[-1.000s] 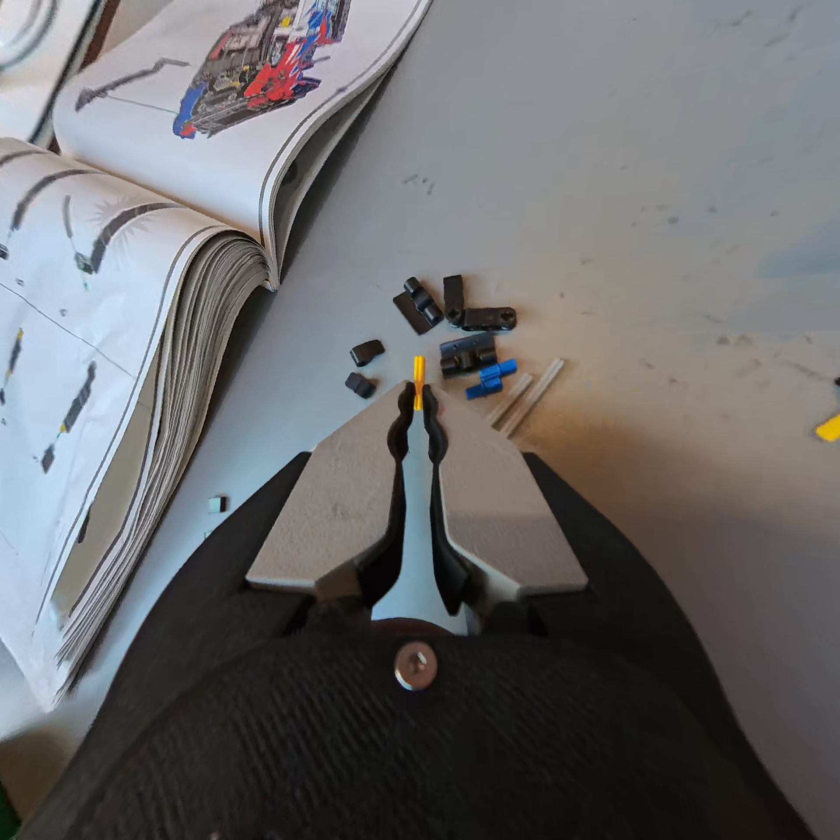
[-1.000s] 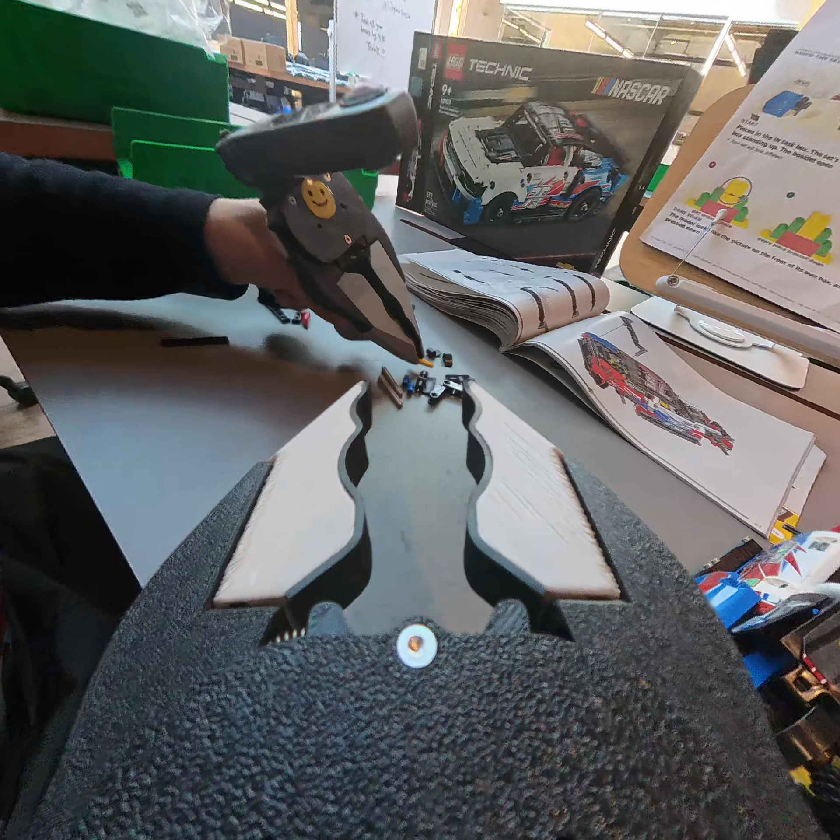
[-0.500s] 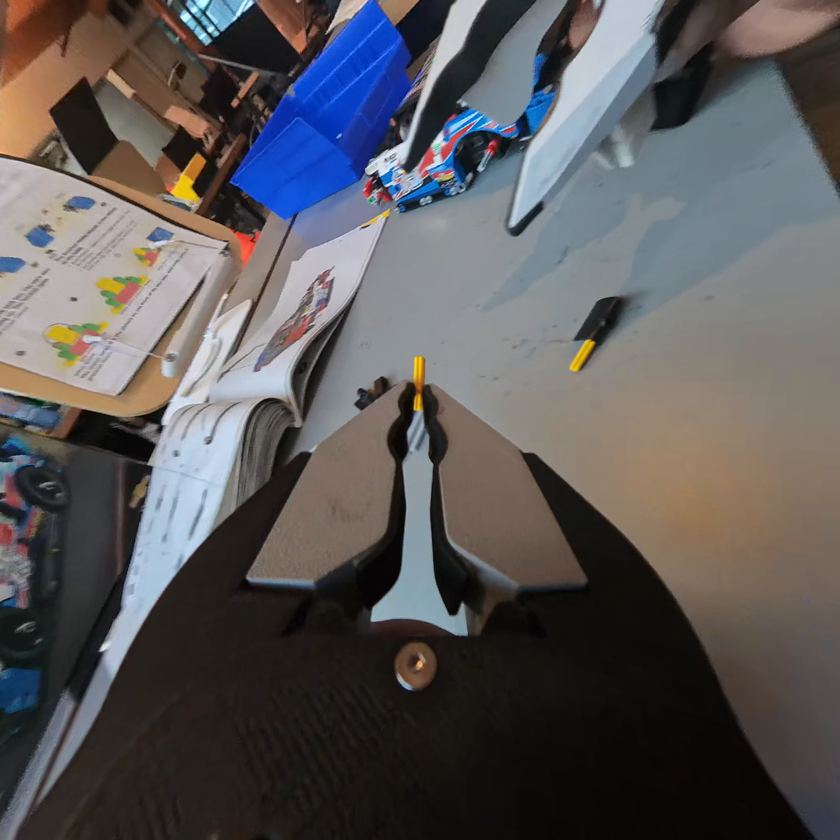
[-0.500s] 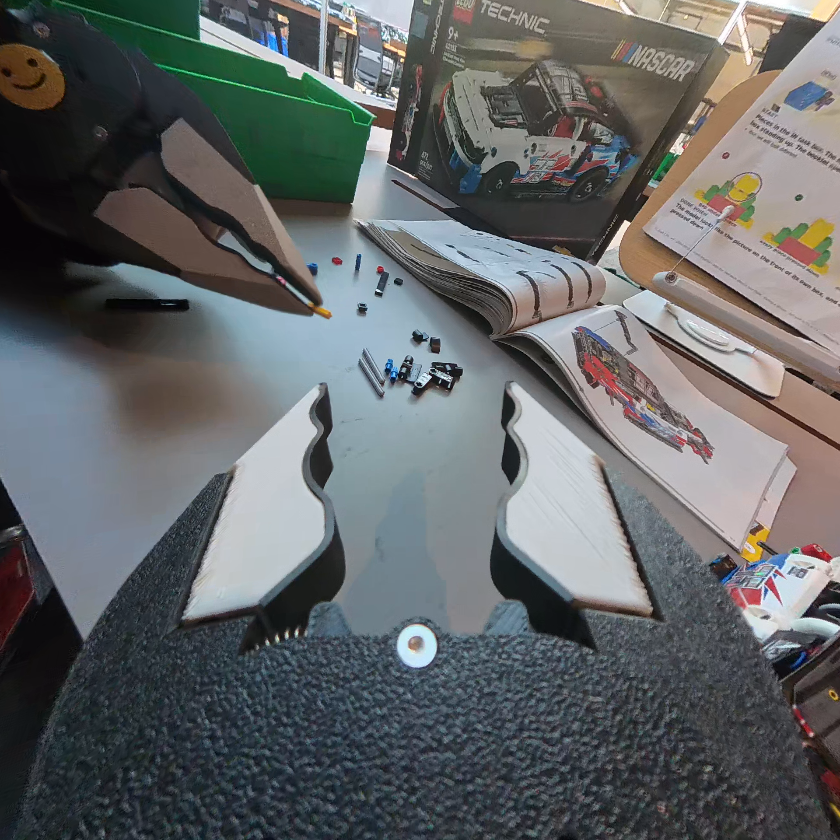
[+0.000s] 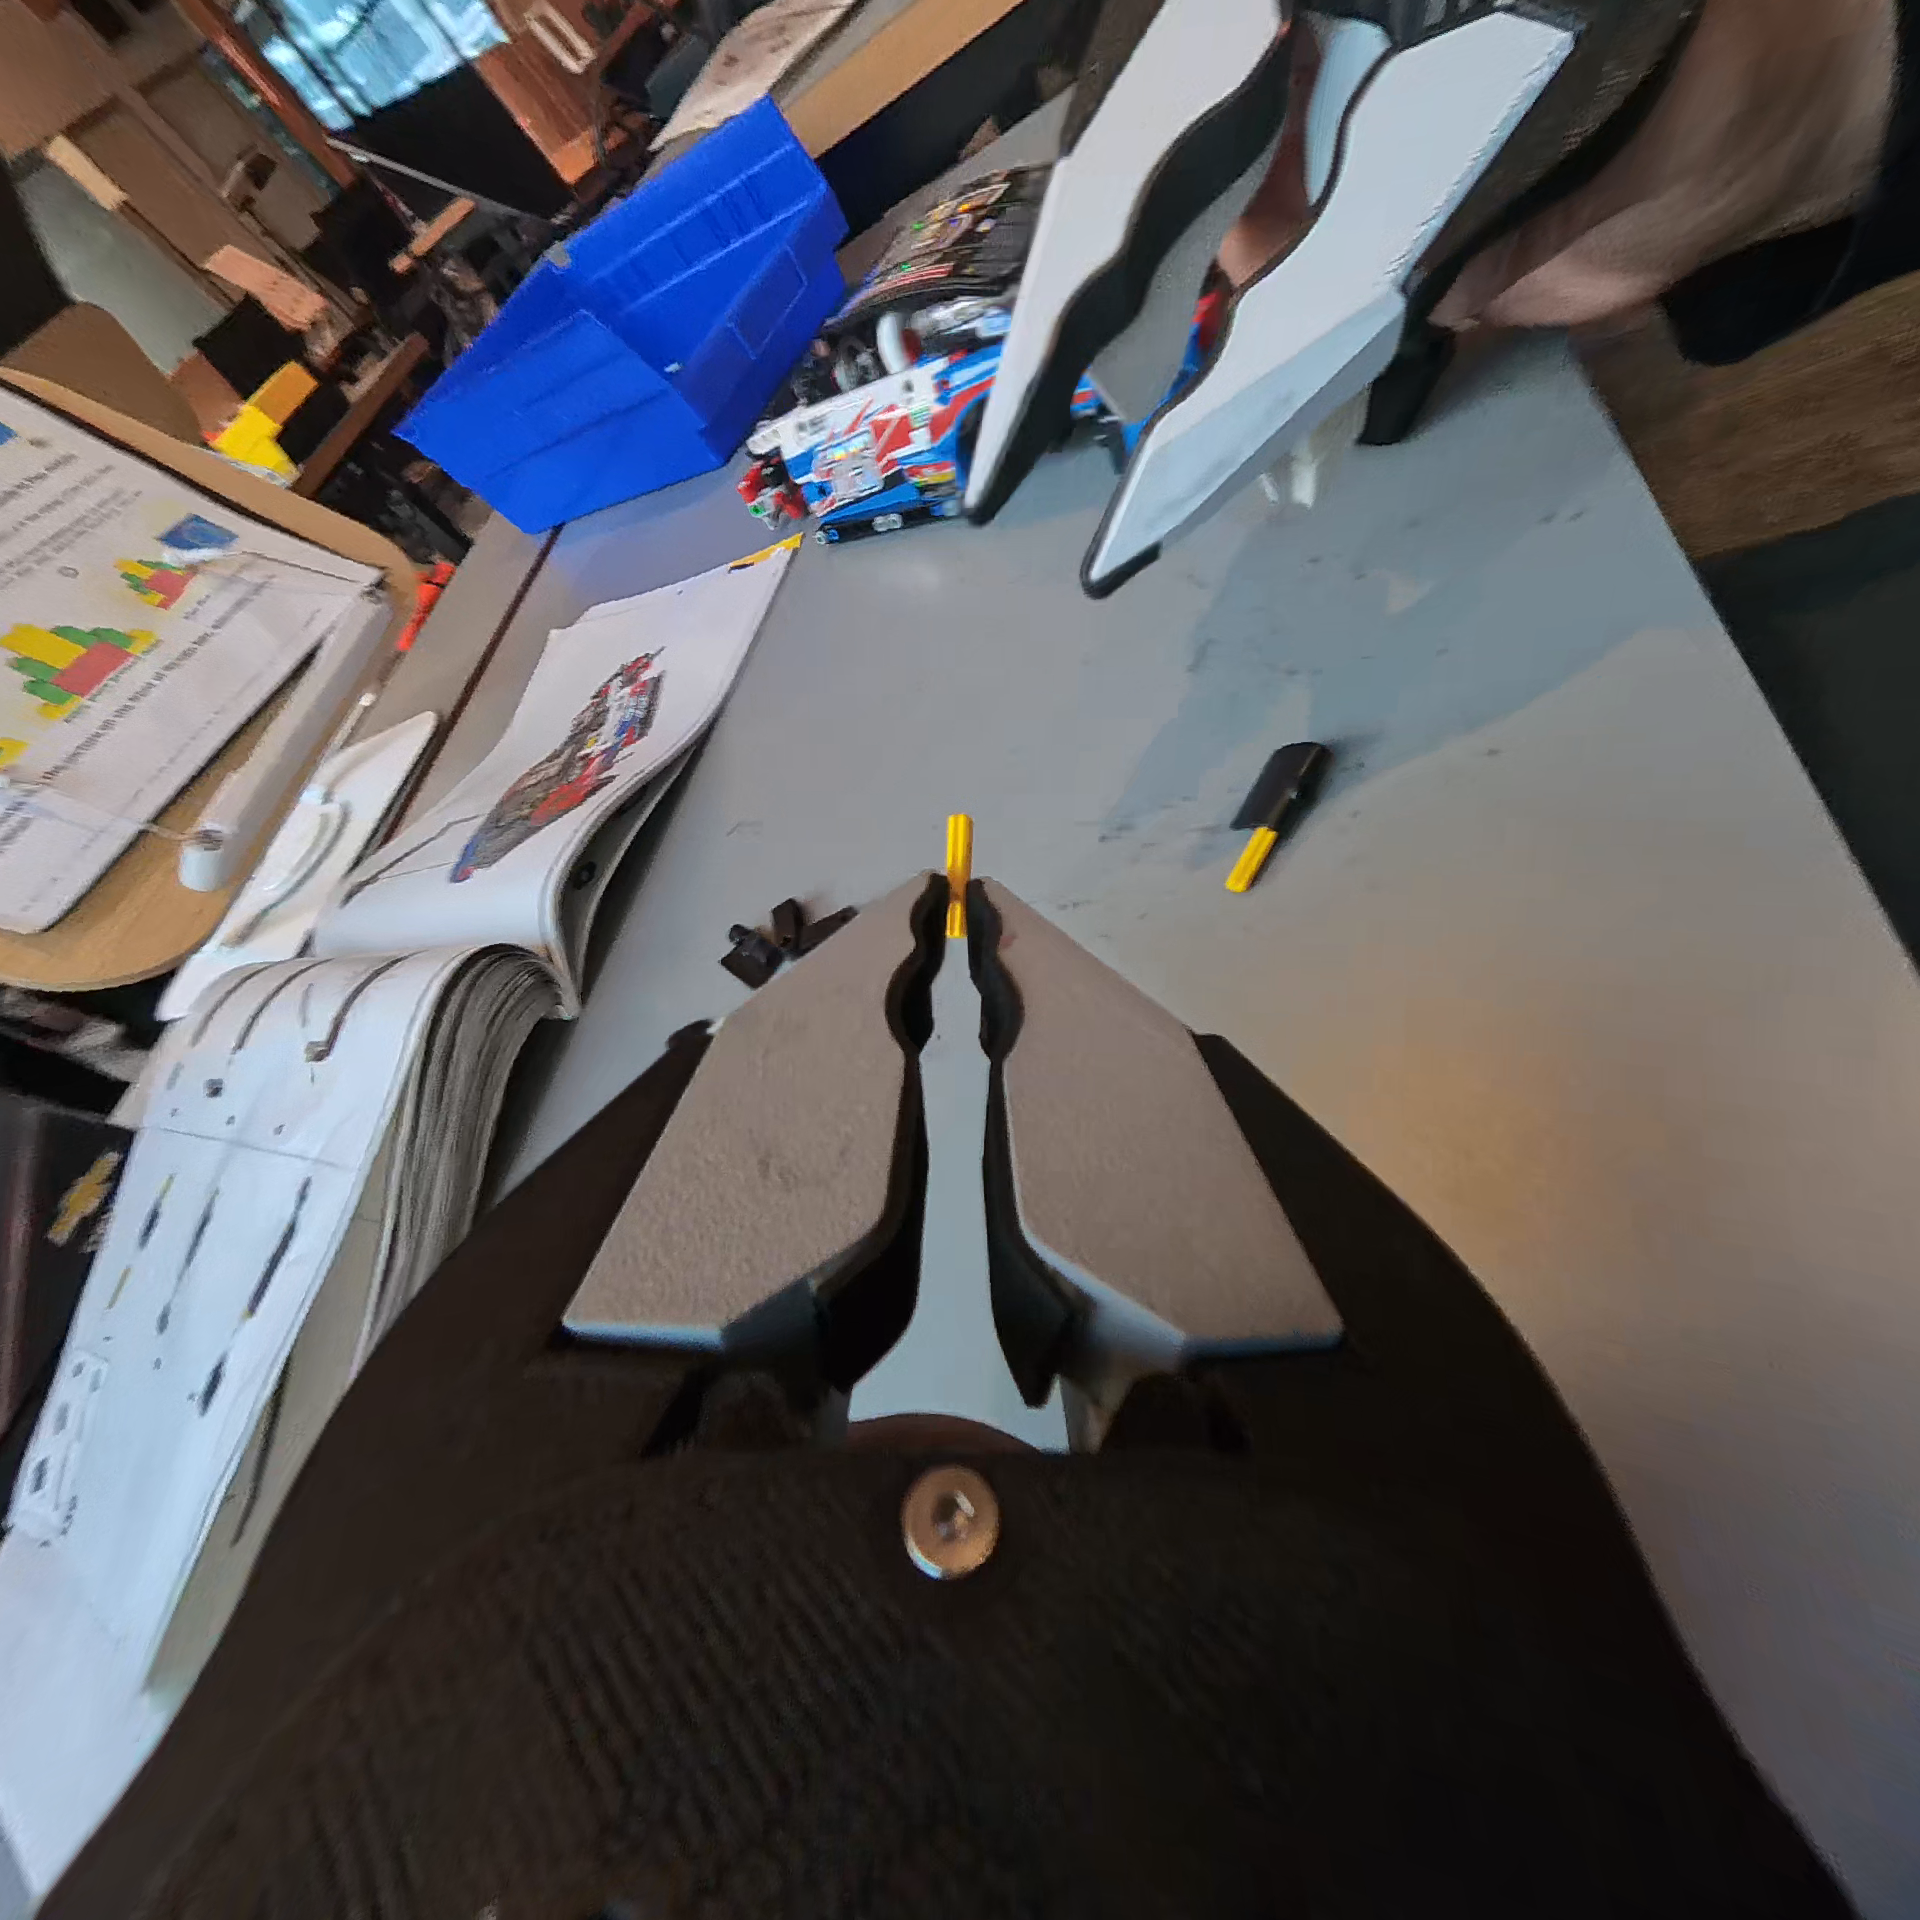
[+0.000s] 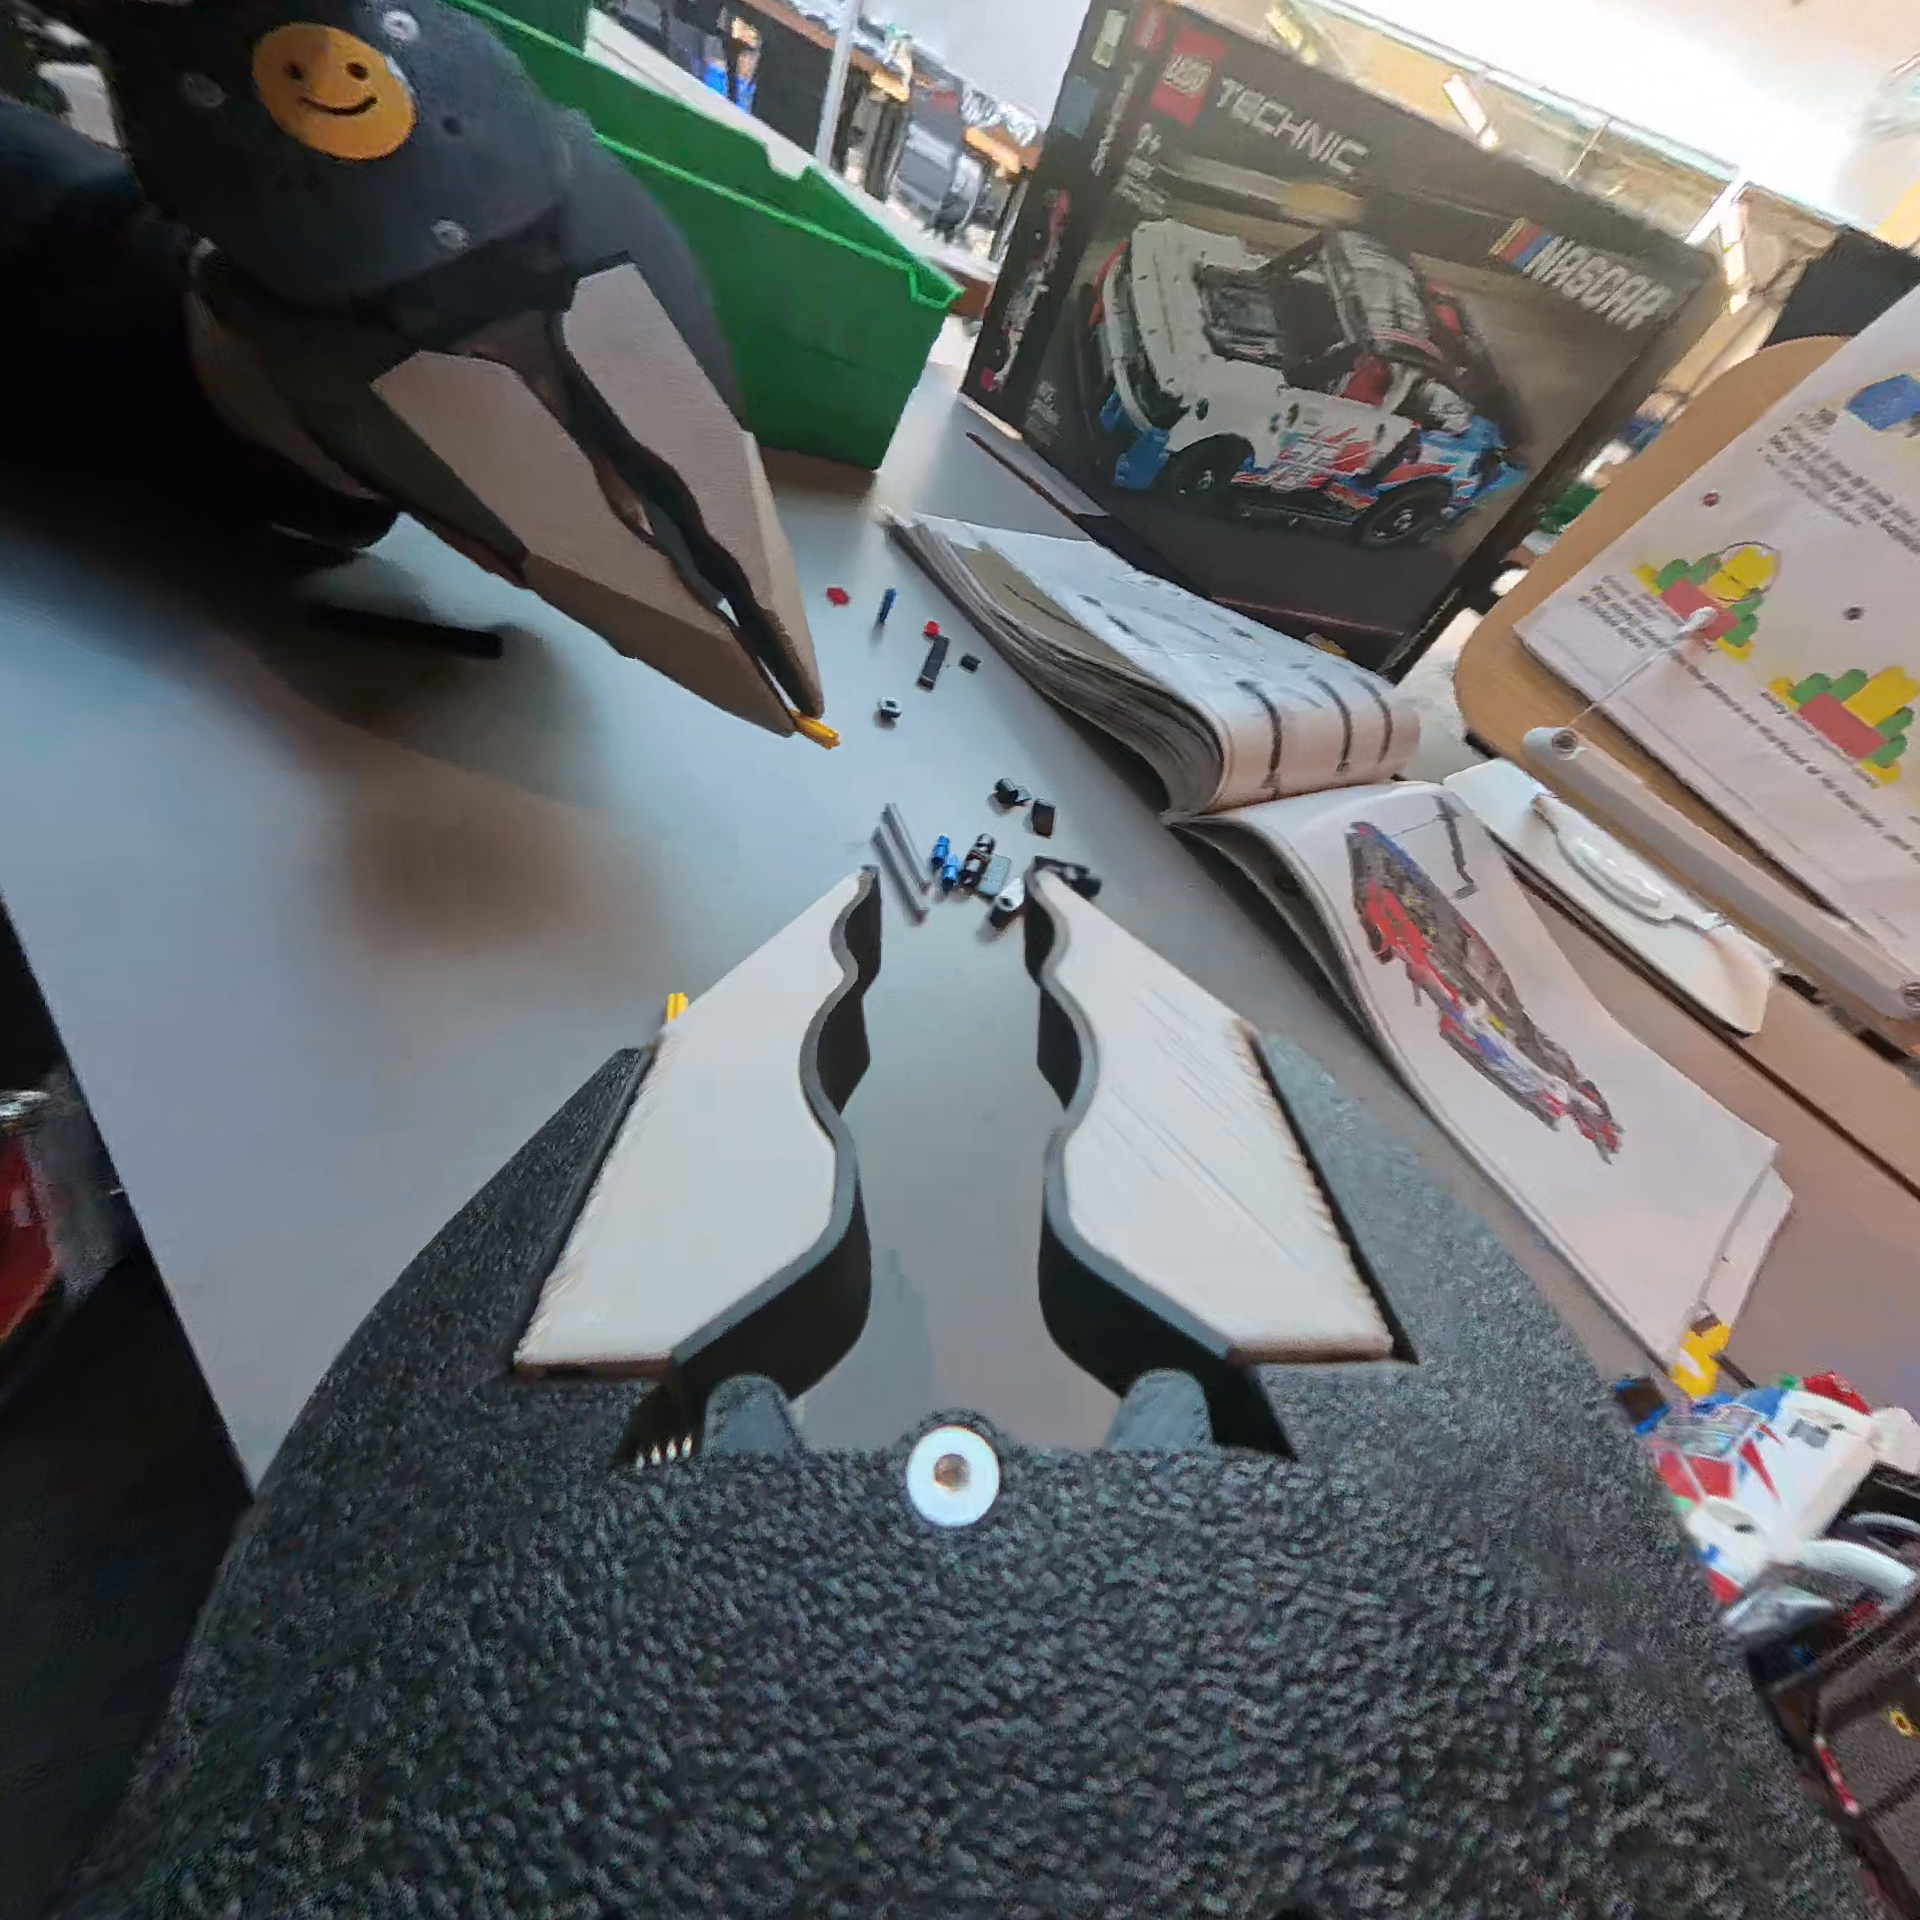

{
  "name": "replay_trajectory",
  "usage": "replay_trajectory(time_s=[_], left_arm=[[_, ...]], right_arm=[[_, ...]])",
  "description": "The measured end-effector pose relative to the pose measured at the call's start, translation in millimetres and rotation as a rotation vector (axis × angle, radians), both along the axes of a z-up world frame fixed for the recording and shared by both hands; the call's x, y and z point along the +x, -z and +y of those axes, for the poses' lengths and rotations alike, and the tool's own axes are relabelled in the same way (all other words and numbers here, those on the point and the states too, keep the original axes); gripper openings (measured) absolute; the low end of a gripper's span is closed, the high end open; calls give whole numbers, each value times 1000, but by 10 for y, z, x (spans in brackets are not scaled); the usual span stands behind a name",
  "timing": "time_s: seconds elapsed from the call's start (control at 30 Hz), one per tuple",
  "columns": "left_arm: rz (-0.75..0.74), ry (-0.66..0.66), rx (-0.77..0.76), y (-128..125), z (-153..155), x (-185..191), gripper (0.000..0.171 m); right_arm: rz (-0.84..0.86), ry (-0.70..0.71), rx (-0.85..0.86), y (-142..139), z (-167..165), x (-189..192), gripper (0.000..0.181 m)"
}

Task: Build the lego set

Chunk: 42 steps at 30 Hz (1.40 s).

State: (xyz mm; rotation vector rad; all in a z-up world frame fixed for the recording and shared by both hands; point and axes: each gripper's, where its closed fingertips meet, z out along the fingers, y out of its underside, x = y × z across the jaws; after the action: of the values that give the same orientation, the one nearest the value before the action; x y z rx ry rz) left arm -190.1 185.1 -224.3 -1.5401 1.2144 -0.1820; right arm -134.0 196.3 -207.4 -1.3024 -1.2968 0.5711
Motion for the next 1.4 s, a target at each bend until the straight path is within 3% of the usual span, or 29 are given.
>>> replay_trajectory(time_s=[0.07,0.1,0.23,0.37,0.57,0.9,1.0,1.1,1.27,1.4], left_arm=[[0,77,-2,-34,-108,76,0],[27,99,8,-36,-154,103,0],[164,159,57,-13,-319,223,0],[237,231,101,-28,-534,413,0],[290,242,146,-56,-670,526,0],[302,226,184,8,-717,541,0],[231,211,95,-3,-689,519,0],[157,176,-99,20,-545,442,16],[262,183,-352,367,-329,466,37],[298,130,-482,542,-370,526,33]], right_arm=[[-47,-69,-63,17,-152,-17,29],[-87,-116,-80,42,-265,-22,21],[-224,-151,-7,104,-512,-20,12],[-288,-134,74,132,-634,-62,16],[-341,-154,139,146,-782,-55,7],[-321,-166,67,192,-830,-62,3],[-330,-132,53,204,-762,14,3],[-354,-55,-40,312,-635,209,3],[-377,59,-183,507,-519,417,3],[-445,101,-161,612,-493,501,3]])
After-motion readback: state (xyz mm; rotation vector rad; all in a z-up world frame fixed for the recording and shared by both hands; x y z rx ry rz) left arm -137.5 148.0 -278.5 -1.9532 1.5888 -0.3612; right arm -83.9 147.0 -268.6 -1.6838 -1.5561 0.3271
